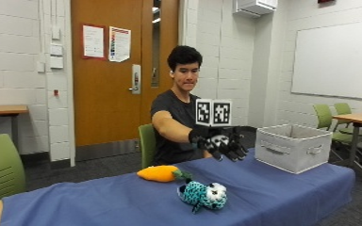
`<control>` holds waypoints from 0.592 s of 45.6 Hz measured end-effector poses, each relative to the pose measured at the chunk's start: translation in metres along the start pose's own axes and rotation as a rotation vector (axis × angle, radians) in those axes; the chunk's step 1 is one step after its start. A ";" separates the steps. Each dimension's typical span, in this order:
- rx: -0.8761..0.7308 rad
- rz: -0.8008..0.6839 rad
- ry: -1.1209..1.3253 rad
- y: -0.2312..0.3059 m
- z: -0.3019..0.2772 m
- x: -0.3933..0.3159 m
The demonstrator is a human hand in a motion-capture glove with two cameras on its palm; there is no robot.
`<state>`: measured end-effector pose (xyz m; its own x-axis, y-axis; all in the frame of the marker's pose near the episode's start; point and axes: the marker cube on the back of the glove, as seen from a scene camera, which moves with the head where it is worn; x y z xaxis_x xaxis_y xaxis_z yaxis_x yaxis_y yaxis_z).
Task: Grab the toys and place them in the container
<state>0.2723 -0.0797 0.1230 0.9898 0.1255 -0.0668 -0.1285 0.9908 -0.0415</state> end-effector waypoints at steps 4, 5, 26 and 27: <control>-0.062 0.015 -0.015 -0.004 0.042 0.011; -0.079 0.018 -0.018 -0.004 0.051 0.013; -0.198 0.091 -0.089 0.016 0.156 0.042; -0.192 0.092 -0.085 0.016 0.157 0.042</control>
<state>0.3208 -0.0503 0.2764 0.9739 0.2270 0.0050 -0.2199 0.9484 -0.2284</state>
